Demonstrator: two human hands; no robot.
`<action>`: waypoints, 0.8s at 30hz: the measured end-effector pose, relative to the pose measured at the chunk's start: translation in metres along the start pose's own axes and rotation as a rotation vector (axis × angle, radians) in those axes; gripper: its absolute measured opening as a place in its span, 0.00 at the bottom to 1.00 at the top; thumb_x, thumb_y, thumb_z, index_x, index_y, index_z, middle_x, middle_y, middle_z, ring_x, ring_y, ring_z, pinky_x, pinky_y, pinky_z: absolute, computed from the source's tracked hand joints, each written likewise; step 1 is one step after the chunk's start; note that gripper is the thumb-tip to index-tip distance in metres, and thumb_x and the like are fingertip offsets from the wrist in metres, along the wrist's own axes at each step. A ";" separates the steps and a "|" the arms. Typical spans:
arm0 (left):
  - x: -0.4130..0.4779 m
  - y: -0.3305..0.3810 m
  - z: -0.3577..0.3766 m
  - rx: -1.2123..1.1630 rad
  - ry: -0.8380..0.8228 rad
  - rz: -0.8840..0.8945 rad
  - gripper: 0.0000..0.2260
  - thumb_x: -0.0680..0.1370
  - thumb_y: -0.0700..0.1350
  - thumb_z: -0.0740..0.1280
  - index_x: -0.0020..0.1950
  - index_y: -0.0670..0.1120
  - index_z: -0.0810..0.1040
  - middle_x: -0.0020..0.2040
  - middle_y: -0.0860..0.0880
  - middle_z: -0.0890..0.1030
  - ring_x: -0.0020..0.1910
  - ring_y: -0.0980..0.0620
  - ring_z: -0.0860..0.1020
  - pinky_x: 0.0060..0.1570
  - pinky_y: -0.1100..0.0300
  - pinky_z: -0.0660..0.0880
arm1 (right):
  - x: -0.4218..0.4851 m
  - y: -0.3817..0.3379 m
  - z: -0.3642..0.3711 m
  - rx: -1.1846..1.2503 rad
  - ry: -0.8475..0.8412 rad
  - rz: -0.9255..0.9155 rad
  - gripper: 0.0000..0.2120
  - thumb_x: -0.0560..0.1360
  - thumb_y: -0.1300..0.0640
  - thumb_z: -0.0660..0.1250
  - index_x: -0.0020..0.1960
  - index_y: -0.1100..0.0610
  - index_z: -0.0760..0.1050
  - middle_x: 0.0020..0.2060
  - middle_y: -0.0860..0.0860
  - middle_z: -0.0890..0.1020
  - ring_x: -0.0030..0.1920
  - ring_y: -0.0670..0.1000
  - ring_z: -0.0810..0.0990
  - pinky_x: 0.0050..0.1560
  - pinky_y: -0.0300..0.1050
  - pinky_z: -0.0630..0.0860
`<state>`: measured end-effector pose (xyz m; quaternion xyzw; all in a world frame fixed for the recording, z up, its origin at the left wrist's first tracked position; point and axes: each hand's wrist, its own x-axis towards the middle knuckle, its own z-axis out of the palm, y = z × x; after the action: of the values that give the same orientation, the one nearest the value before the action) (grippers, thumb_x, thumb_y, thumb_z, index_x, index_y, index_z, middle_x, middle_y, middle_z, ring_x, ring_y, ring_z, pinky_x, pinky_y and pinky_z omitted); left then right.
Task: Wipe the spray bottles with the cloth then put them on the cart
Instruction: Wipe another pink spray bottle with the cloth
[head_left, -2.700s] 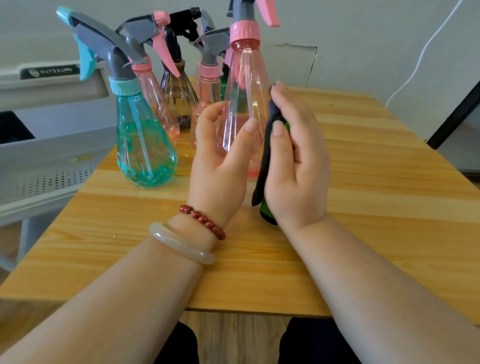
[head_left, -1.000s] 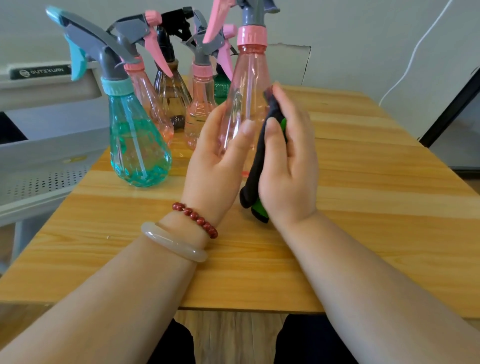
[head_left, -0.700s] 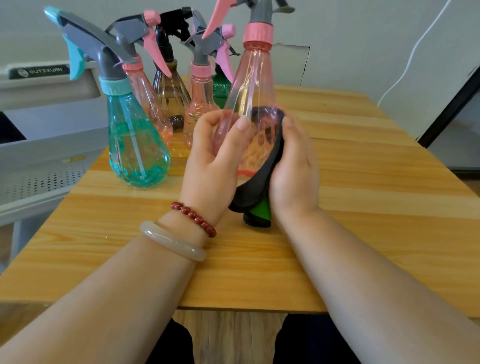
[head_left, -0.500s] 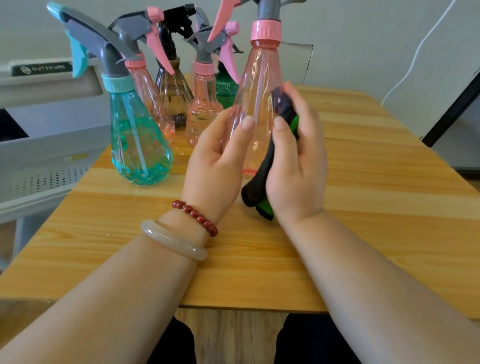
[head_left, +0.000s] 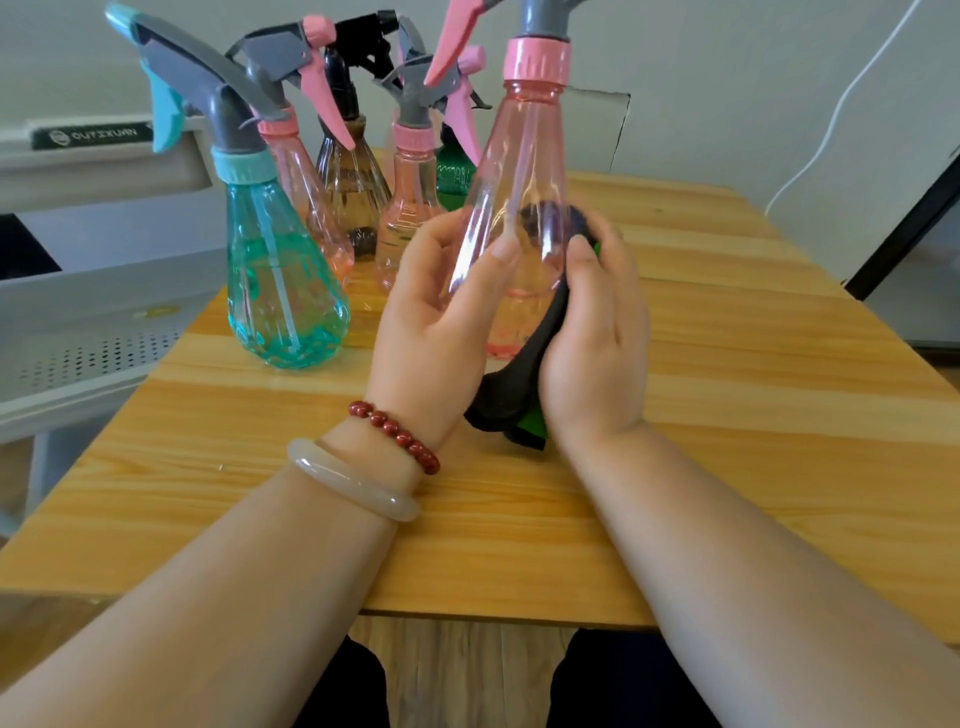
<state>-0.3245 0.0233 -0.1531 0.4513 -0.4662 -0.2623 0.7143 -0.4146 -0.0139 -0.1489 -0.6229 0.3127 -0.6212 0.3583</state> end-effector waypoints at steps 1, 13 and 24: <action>0.001 0.000 -0.001 -0.004 -0.007 -0.011 0.13 0.82 0.47 0.64 0.64 0.44 0.76 0.54 0.56 0.82 0.53 0.64 0.79 0.52 0.68 0.75 | -0.002 0.000 0.001 -0.059 0.003 -0.081 0.18 0.81 0.56 0.54 0.65 0.62 0.74 0.58 0.50 0.80 0.60 0.45 0.77 0.62 0.40 0.72; 0.002 -0.001 -0.003 -0.098 -0.053 -0.141 0.10 0.81 0.52 0.63 0.61 0.50 0.73 0.51 0.54 0.81 0.54 0.64 0.80 0.55 0.64 0.75 | 0.005 0.003 0.001 0.125 0.047 0.179 0.14 0.80 0.55 0.54 0.54 0.58 0.77 0.42 0.44 0.80 0.44 0.41 0.78 0.47 0.36 0.73; 0.003 -0.002 0.000 -0.202 -0.044 -0.182 0.31 0.69 0.54 0.74 0.67 0.43 0.70 0.61 0.42 0.80 0.58 0.45 0.81 0.57 0.48 0.78 | 0.001 -0.003 0.002 -0.051 0.001 0.013 0.15 0.81 0.57 0.55 0.63 0.57 0.75 0.53 0.44 0.80 0.56 0.38 0.77 0.57 0.30 0.70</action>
<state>-0.3235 0.0202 -0.1536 0.4116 -0.4100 -0.3812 0.7191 -0.4123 -0.0129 -0.1462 -0.6295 0.3327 -0.6110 0.3460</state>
